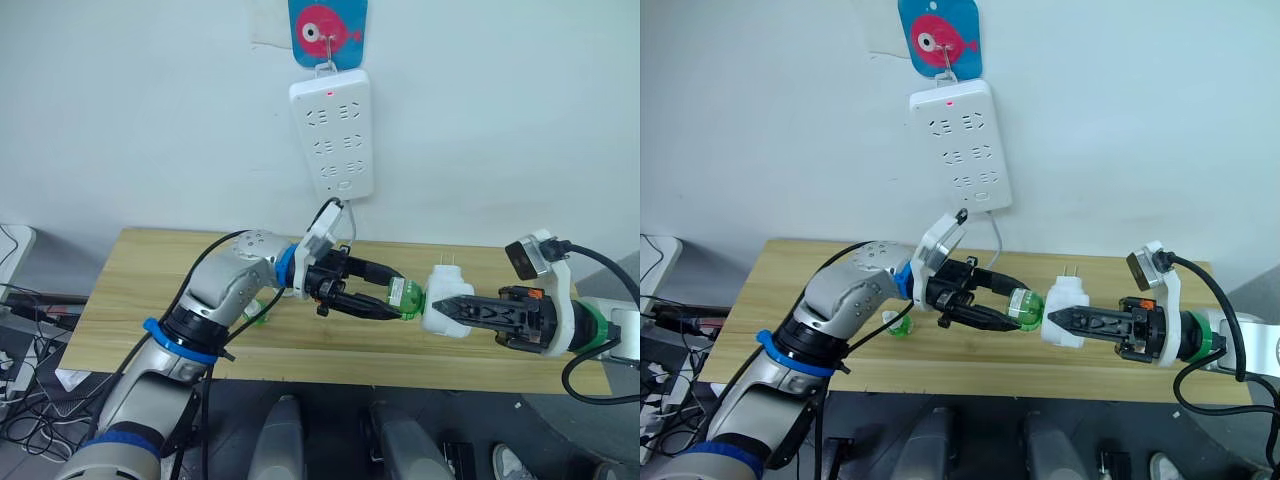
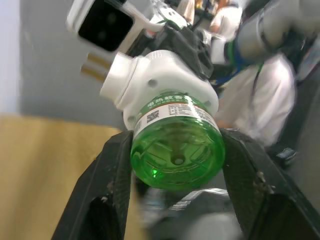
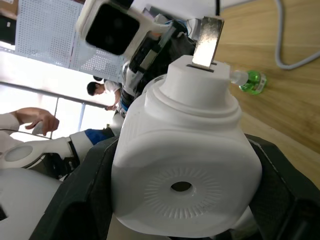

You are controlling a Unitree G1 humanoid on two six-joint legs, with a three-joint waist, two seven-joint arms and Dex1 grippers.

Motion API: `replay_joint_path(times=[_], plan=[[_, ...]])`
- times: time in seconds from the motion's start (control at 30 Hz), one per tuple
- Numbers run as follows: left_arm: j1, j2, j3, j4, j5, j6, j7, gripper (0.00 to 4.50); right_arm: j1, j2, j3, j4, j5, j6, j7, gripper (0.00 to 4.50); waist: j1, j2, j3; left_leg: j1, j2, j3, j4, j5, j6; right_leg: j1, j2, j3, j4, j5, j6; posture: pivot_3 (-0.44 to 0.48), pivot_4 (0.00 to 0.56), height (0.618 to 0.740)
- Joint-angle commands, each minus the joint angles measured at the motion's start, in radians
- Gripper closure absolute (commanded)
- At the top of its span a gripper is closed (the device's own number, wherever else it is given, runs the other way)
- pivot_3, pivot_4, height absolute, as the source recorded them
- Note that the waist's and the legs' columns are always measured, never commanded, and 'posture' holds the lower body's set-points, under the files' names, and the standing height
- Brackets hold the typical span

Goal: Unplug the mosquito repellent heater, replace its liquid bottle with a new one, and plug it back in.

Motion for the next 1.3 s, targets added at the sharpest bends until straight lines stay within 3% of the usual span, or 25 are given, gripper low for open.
replay_joint_path(times=[0.03, 0.13, 0.2, 0.33, 0.57, 0.7, 0.83, 0.97, 1.13, 1.2, 1.3], plan=[[-0.075, -0.016, 0.044, 0.015, -0.169, 0.403, 0.069, 2.26, 0.003, -0.013, -0.036, 0.012, -0.005, -0.031, -0.018, 1.39, 0.000, 0.000, 0.000, 0.000, 0.000, 0.000, 0.000, 0.000, 0.000, 0.000, 0.000, 0.000, 0.000, 0.000, 0.000, -0.018, 0.281, 0.740], [-0.183, -0.071, 0.118, 0.238, -0.284, 0.819, 0.171, 2.26, -0.002, -0.011, -0.034, 0.006, -0.005, -0.038, -0.034, 1.39, 0.000, 0.000, 0.000, 0.000, -0.001, -0.002, 0.000, 0.000, 0.000, 0.000, -0.001, -0.002, 0.000, -0.001, 0.001, -0.018, 0.281, 0.740], [-0.213, -0.069, 0.107, 0.342, -0.358, 0.878, 0.219, 2.26, -0.001, -0.007, -0.035, 0.002, -0.005, -0.045, -0.047, 1.39, -0.003, 0.000, 0.000, 0.000, -0.001, -0.002, 0.000, 0.000, 0.001, 0.000, -0.001, -0.001, 0.000, -0.001, 0.002, -0.028, 0.289, 0.740], [-0.180, -0.022, 0.066, 0.276, -0.463, 0.878, 0.261, 2.26, 0.008, 0.006, -0.039, -0.009, -0.005, -0.060, -0.072, 1.39, -0.018, -0.001, 0.000, 0.000, 0.000, -0.001, -0.002, 0.000, 0.000, -0.001, -0.001, -0.001, 0.000, 0.001, -0.001, -0.030, 0.291, 0.740], [-0.181, -0.010, 0.089, 0.288, -0.533, 0.878, 0.329, 0.03, 0.016, 0.025, -0.048, -0.007, -0.005, -0.062, -0.091, 1.39, -0.016, 0.000, 0.001, -0.001, -0.001, -0.002, -0.002, 0.002, -0.003, 0.000, -0.001, -0.002, 0.000, 0.001, -0.001, -0.024, 0.295, 0.740], [-0.177, 0.001, 0.140, 0.250, -0.442, 0.829, 0.309, 0.03, 0.014, 0.003, -0.060, 0.042, -0.005, -0.024, -0.057, 1.39, -0.014, 0.000, 0.001, -0.001, -0.001, -0.001, -0.001, 0.003, -0.004, 0.000, -0.001, 0.000, -0.001, 0.000, 0.000, -0.016, 0.295, 0.740], [-0.148, 0.109, 0.056, 0.101, -0.247, 0.571, 0.095, 0.03, -0.003, -0.040, -0.070, 0.127, -0.005, 0.043, 0.001, 1.39, -0.010, 0.001, 0.002, 0.000, -0.001, 0.002, -0.001, 0.003, -0.005, 0.000, -0.001, 0.002, -0.001, 0.000, 0.000, -0.007, 0.298, 0.740], [-0.063, 0.146, 0.017, 0.034, 0.046, 0.060, -0.088, 0.03, -0.015, -0.082, -0.063, 0.179, -0.005, 0.091, 0.056, 1.39, -0.002, 0.003, 0.003, 0.002, 0.000, 0.006, -0.003, 0.003, -0.005, 0.000, -0.001, 0.005, -0.002, 0.001, -0.002, 0.001, 0.296, 0.740], [0.050, -0.054, 0.114, 0.161, 0.364, -0.834, -0.083, 0.03, -0.045, -0.086, -0.040, 0.211, -0.005, 0.114, 0.086, 1.39, 0.016, 0.002, 0.003, 0.000, -0.001, 0.013, -0.002, 0.003, -0.004, 0.000, -0.002, 0.006, -0.004, 0.001, -0.003, 0.013, 0.294, 0.740], [0.049, -0.129, 0.134, 0.230, 0.424, -1.105, -0.094, 0.03, -0.063, -0.082, -0.028, 0.217, -0.005, 0.121, 0.096, 1.39, 0.024, 0.002, 0.003, -0.001, -0.001, 0.014, -0.001, 0.003, -0.004, -0.001, -0.002, 0.006, -0.004, 0.002, -0.003, 0.013, 0.295, 0.740], [0.031, -0.204, 0.151, 0.317, 0.473, -1.370, -0.092, 0.03, -0.081, -0.087, -0.015, 0.225, -0.005, 0.130, 0.114, 1.39, 0.030, 0.002, 0.003, 0.000, -0.002, 0.015, -0.001, 0.002, -0.003, -0.001, -0.002, 0.007, -0.004, 0.002, -0.003, 0.012, 0.295, 0.740]])
